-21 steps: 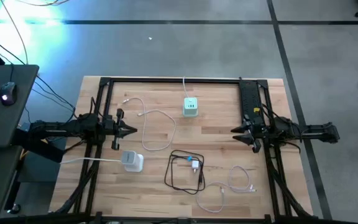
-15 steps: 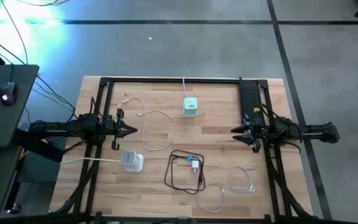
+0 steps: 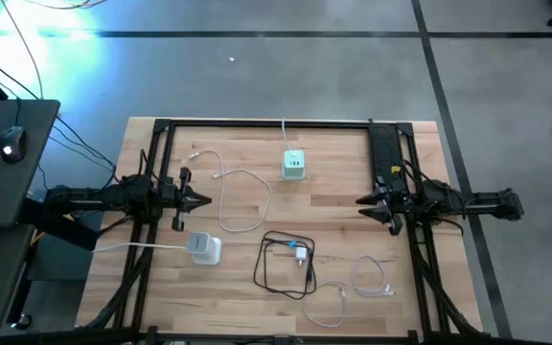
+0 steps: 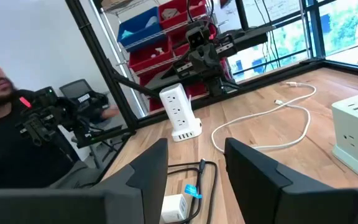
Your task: Insert USB
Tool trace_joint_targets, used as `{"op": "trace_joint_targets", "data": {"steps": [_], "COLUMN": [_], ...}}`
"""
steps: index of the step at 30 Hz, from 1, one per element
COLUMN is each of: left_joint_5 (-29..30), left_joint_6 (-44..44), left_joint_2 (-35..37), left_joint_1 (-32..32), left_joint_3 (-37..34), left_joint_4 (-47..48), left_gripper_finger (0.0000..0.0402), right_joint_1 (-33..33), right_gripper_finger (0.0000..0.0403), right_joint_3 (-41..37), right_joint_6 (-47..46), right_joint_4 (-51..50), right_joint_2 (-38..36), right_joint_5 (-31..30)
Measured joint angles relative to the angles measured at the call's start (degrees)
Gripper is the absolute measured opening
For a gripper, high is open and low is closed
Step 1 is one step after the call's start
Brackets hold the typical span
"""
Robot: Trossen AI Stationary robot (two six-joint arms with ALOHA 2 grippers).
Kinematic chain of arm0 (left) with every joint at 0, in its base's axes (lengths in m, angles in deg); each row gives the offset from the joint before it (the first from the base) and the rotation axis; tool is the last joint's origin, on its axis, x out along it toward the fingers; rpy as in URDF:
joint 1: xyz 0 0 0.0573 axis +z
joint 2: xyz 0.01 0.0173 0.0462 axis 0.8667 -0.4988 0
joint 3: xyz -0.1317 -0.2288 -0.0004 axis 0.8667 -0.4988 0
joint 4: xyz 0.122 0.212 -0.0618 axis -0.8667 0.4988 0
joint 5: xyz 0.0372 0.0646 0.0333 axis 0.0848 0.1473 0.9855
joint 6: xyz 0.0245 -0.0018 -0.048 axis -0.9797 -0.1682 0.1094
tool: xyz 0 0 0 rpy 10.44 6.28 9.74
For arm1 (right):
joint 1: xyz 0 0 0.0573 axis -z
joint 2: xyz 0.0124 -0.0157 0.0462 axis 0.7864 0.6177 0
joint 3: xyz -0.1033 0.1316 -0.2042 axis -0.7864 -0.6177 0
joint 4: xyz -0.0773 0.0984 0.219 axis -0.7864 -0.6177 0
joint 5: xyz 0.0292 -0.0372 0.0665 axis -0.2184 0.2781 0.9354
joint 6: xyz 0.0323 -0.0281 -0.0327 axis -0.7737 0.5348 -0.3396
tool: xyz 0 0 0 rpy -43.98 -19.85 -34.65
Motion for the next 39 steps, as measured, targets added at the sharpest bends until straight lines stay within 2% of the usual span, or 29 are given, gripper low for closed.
{"op": "trace_joint_targets", "data": {"steps": [31, 39], "left_joint_5": [-0.02, 0.14], "left_joint_6": [0.13, 7.69], "left_joint_2": [0.00, 0.01], "left_joint_1": [-0.01, 0.00], "left_joint_3": [0.00, -0.02], "left_joint_4": [-0.01, -5.31], "left_gripper_finger": [0.0000, 0.0000], "right_joint_1": [0.02, 0.01], "right_gripper_finger": [0.0144, 0.0144], "right_joint_3": [-0.02, -0.02], "right_joint_6": [0.02, 2.24], "right_joint_4": [0.00, 0.00], "right_joint_2": [0.00, 0.00], "right_joint_5": [0.00, 0.00]}}
